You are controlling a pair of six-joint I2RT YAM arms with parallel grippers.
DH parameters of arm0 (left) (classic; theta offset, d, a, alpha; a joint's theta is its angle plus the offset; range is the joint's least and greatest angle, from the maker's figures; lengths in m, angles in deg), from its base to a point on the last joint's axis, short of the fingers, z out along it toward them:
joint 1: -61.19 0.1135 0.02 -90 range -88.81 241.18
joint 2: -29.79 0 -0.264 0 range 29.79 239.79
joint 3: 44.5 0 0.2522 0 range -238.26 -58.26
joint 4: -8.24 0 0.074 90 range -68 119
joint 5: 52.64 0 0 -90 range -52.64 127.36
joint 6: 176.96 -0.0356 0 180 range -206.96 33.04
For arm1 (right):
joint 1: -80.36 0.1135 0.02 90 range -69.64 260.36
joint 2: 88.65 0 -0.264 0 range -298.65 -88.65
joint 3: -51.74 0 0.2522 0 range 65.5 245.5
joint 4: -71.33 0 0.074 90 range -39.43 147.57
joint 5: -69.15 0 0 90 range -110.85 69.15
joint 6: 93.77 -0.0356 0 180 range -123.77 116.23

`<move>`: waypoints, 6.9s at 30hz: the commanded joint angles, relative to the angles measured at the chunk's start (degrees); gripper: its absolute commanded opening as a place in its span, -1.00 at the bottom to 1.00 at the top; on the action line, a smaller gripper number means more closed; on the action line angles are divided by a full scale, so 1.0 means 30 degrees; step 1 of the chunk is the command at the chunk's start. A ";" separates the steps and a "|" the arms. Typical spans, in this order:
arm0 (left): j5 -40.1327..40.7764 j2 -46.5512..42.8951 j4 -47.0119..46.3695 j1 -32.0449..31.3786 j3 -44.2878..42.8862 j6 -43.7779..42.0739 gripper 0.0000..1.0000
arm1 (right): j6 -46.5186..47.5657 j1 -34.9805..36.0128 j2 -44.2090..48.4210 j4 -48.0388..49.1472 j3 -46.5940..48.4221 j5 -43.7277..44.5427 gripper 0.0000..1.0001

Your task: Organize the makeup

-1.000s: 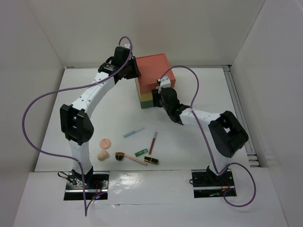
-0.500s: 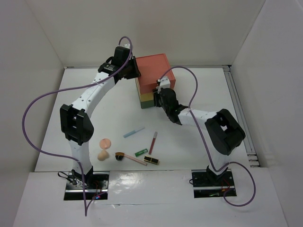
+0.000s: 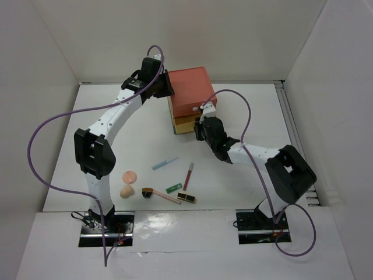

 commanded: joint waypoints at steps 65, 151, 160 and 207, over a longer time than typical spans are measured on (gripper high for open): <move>0.3991 -1.9897 0.6471 -0.1515 1.7926 0.3827 1.00 | -0.1241 1.2608 0.3662 -1.5017 -0.0468 -0.2562 -0.89; 0.3319 -1.2690 -0.1614 -0.5734 1.3568 -0.7121 -0.99 | -0.0594 -0.9095 1.0788 -1.3439 0.4545 -0.8390 1.00; 0.0505 -0.7803 -0.2321 -0.6554 0.7970 -0.9589 -0.96 | -0.1417 -1.1355 1.1843 -1.3702 0.3726 -0.7775 1.00; 0.8093 -2.2853 0.9135 -0.7257 1.9627 0.8368 1.00 | -1.4129 1.0848 0.2296 -1.5576 0.0294 0.5580 0.36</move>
